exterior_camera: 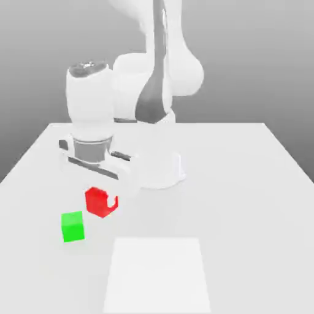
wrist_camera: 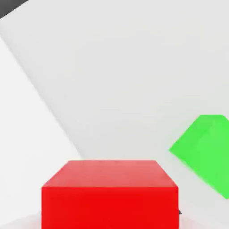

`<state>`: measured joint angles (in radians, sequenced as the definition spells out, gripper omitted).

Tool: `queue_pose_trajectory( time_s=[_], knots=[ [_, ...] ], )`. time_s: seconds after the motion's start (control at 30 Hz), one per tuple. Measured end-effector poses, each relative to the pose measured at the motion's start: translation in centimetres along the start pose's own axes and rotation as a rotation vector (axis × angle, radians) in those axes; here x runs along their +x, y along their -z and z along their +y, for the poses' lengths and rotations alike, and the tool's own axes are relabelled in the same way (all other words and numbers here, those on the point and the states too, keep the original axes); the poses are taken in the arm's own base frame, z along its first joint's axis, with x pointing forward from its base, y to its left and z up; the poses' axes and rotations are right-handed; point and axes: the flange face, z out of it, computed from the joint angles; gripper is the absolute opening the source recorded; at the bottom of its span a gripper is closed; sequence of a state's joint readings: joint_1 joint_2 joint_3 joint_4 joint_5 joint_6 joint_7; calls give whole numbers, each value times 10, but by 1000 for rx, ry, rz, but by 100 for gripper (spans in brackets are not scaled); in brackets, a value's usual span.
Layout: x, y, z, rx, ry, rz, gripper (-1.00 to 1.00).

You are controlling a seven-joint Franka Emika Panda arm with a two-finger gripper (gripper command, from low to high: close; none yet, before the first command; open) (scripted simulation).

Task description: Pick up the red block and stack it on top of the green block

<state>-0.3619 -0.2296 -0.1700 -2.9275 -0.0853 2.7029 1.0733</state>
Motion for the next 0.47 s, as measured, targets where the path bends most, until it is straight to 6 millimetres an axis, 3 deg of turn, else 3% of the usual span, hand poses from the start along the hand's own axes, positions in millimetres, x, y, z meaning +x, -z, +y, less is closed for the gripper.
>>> queue_pose_trajectory(
  time_s=[0.13,0.33,0.37,0.47],
  knots=[
    [39,-1,22,-3,-156,0,-100],
    [44,-51,25,-3,-176,-1,-100],
    [44,-57,25,-3,-176,0,100],
    [43,-57,24,-3,-172,0,100]
  ],
)
